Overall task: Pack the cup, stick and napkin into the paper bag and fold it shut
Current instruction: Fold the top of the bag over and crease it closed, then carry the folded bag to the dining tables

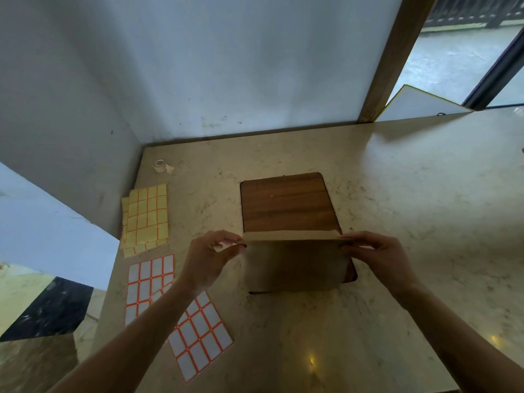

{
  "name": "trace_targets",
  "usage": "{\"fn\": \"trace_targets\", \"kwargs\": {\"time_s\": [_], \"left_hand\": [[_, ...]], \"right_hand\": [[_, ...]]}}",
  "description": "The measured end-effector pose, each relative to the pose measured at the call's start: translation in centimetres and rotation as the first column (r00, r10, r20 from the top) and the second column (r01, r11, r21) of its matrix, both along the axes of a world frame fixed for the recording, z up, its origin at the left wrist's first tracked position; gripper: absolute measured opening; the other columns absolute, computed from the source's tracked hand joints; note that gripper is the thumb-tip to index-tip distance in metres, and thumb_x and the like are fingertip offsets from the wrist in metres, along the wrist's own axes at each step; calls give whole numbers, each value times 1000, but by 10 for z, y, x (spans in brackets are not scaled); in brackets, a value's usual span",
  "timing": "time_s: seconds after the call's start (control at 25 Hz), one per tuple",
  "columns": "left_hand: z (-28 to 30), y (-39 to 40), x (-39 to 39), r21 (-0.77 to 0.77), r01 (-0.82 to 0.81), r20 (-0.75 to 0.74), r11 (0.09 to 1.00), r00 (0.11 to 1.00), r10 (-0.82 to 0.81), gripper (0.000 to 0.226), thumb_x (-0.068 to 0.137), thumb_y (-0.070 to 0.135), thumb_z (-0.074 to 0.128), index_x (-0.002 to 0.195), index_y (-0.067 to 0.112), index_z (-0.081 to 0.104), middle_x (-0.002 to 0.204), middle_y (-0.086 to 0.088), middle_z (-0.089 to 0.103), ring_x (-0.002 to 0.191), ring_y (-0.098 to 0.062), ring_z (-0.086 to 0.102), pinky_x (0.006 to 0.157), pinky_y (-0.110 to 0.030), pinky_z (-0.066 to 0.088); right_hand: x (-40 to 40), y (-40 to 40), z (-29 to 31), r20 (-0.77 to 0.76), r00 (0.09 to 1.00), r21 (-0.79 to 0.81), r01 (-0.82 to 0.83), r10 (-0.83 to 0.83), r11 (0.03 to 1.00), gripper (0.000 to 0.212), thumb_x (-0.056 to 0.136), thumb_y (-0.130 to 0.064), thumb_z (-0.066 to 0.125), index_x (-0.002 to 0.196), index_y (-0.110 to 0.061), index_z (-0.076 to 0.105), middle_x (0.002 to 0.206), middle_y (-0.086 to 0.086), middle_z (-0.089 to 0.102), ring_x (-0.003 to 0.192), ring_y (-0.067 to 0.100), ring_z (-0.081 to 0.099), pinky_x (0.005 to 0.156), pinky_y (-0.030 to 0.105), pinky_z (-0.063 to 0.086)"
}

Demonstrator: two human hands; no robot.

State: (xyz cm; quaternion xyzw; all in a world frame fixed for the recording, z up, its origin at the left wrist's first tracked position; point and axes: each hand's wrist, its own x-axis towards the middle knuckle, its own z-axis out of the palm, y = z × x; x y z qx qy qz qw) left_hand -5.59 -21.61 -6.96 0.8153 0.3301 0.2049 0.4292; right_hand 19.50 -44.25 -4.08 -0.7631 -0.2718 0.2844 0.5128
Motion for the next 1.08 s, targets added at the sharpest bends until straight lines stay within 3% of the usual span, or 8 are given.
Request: {"fn": "trace_targets", "kwargs": {"time_s": [0.12,0.28,0.36,0.48,0.64,0.88,1.08], "left_hand": [[-3,-3,1,29,-7,54,1000,999,6,10,81,33,69,89,29,74,86,11,72,81,-13,66,72,-46,54],[1,-16,2,92,-93,90,991,992,85,24,82,19,70,86,43,68,83,17,72,78,-10,65,67,-27,51],[2,-21,3,128,-150,94,980,986,139,26,82,16,71,86,42,68,82,20,71,79,-6,63,68,-22,47],[6,-22,4,144,-200,74,969,979,191,18,83,13,72,89,30,72,85,15,70,80,-8,61,72,-34,49],[24,-20,2,176,-215,56,961,976,208,12,83,16,71,90,25,72,87,8,70,82,-13,62,75,-44,53],[96,-28,-6,139,-292,179,946,947,266,13,84,10,69,87,22,70,84,6,68,80,-7,61,70,-18,45],[155,-44,-25,71,-376,297,924,892,340,6,87,11,66,87,16,69,89,0,68,87,-7,62,72,-11,48]], "right_hand": [[-5,-4,-4,-31,998,12,58,-57,998,20,80,-2,68,89,-18,76,91,-3,74,80,-4,66,73,17,48],[-7,-1,-10,-55,993,38,103,-101,994,18,80,-3,69,88,-18,76,89,0,74,76,-2,67,73,19,50],[-4,1,-11,-35,995,38,100,-98,994,17,79,-4,71,89,-17,76,87,0,74,73,-3,67,71,17,52],[-1,6,-5,37,996,39,74,-76,996,16,79,-6,71,91,-15,77,87,-1,74,76,-2,65,66,10,49],[8,13,18,50,999,96,-16,11,995,19,78,-6,72,86,-23,76,88,-4,74,81,1,67,77,20,51],[22,26,80,77,985,247,-171,157,954,18,78,-5,72,89,-18,74,90,1,74,86,9,69,77,20,51],[21,44,143,127,952,371,-304,277,877,21,75,-2,73,82,-22,72,80,-5,74,77,6,69,66,15,53]]}}
